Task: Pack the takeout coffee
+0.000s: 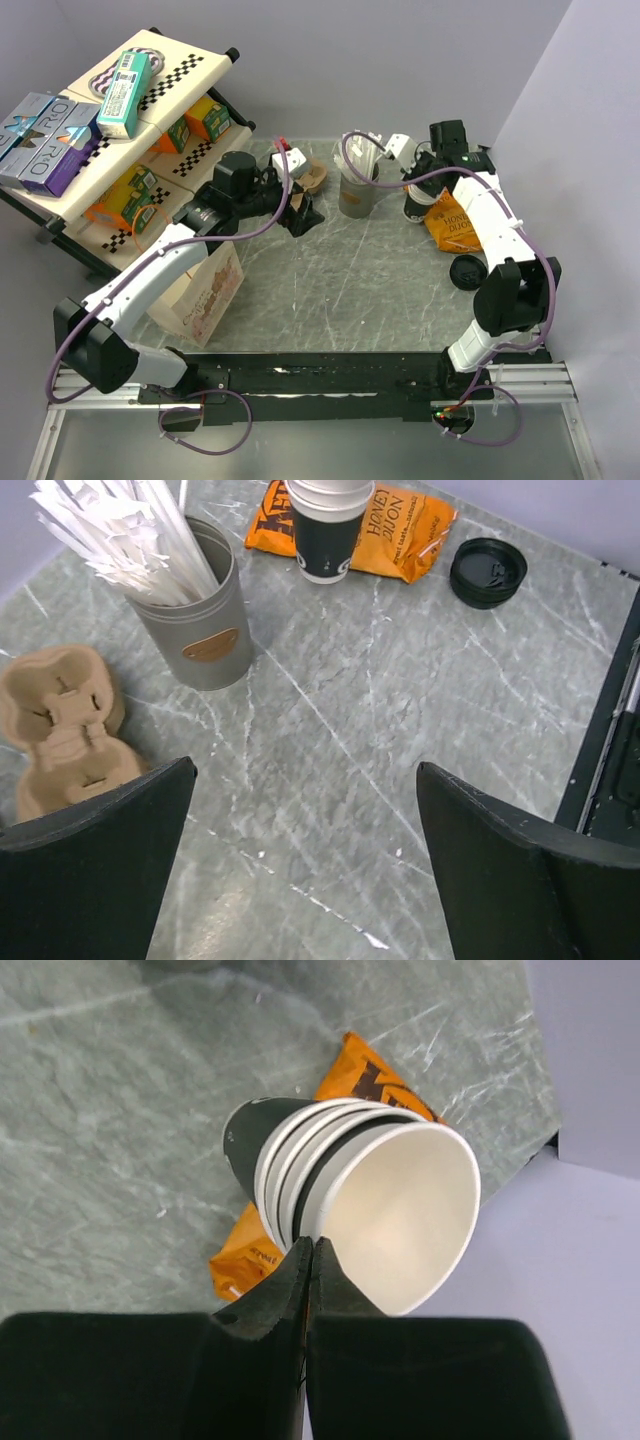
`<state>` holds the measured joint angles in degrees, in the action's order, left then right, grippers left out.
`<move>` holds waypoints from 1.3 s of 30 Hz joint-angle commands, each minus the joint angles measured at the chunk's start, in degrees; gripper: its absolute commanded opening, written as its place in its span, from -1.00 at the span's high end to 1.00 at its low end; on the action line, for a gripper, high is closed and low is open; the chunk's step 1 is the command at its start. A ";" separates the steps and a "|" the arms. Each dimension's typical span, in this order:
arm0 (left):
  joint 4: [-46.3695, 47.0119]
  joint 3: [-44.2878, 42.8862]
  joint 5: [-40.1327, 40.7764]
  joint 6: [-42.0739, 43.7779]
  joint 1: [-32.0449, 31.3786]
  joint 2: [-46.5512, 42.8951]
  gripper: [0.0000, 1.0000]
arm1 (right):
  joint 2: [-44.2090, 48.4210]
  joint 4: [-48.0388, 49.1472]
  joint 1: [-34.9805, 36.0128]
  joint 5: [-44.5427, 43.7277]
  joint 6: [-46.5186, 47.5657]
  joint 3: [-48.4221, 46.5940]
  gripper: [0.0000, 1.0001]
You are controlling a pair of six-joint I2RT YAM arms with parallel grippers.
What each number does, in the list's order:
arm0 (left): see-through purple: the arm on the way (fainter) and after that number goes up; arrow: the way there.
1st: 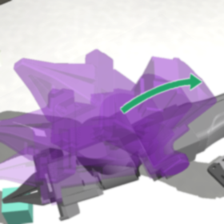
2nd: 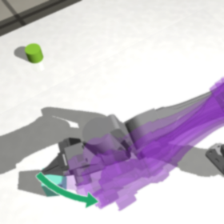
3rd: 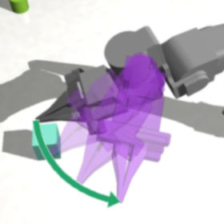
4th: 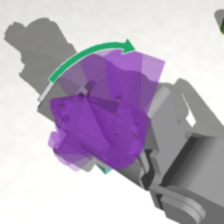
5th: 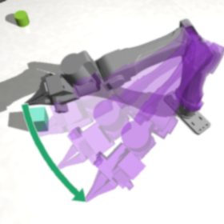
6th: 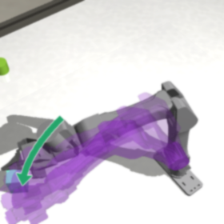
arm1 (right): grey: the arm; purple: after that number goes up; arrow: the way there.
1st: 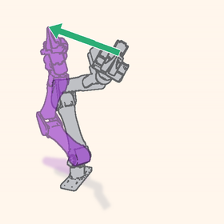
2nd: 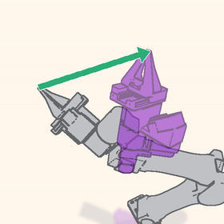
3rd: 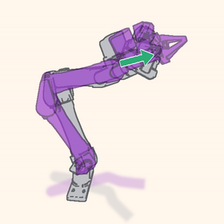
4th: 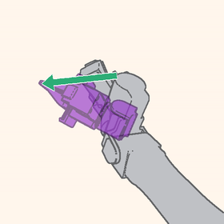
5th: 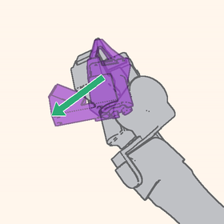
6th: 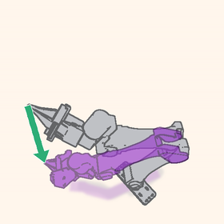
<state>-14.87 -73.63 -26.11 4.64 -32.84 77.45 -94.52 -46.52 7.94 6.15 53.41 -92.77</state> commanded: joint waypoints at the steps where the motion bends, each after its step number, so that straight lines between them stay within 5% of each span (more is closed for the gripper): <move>1: 3.71 -0.99 -0.97 -3.06 -0.47 0.42 -0.98 | 3.64 2.30 0.67 -1.51 1.90 1.99 1.00; 7: 3.71 -1.43 -0.26 -2.71 -0.47 0.33 -0.99 | 4.86 1.86 -0.03 3.55 -2.75 -0.91 1.00; 10: 3.98 -1.08 -0.87 -2.80 -0.47 0.33 -0.99 | 3.57 1.55 1.36 -1.82 1.86 0.23 1.00; 13: 3.80 -1.17 -0.61 -2.89 -0.47 0.42 -0.99 | 1.53 -2.46 0.32 5.54 -2.68 -4.18 1.00; 15: 4.15 -0.91 -0.61 -2.80 -0.47 0.25 -0.99 | 2.24 4.51 2.32 -3.84 0.45 0.03 1.00; 18: 3.89 -1.17 -0.17 -2.80 -0.47 0.25 -0.99 | -2.50 -5.66 1.20 2.36 -5.14 -12.23 1.00; 20: 4.24 -0.82 -0.08 -2.71 -0.47 0.07 -0.99 | -0.77 2.10 2.34 -4.98 -1.31 -4.73 1.00; 23: 4.41 -0.29 -0.34 -3.32 -0.47 -0.11 -0.99 | -1.98 -5.05 0.50 2.87 -4.08 -10.57 1.00; 26: 5.20 0.50 -1.13 -4.03 -0.47 -0.19 -0.99 | -0.14 -0.85 1.81 -2.55 -1.29 -4.88 1.00; 28: 5.64 0.76 -1.05 -4.21 -0.47 -0.02 -0.99 | -1.36 -8.22 0.15 6.83 -4.27 -10.92 1.00; 30: 5.99 0.76 -0.96 -4.21 -0.47 0.07 -0.99 | -0.15 -5.61 1.71 -2.30 -1.76 -5.80 1.00; 33: 6.17 0.24 -1.22 -4.29 -0.47 0.51 -0.99 | 1.44 -4.79 1.91 3.20 -2.84 -6.69 1.00; 36: 6.26 0.06 -1.23 -4.21 -0.47 0.86 -0.99 | -0.03 -0.94 3.91 -4.89 0.61 -3.22 1.00; 39: 6.26 -0.03 -1.05 -4.29 -0.47 0.86 -0.99 | -3.29 -11.06 1.63 6.51 -5.83 -14.42 1.00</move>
<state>-10.98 -73.19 -26.11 1.63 -33.06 78.24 -96.36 -52.29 10.55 7.01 51.22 -97.69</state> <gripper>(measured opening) 0.993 0.007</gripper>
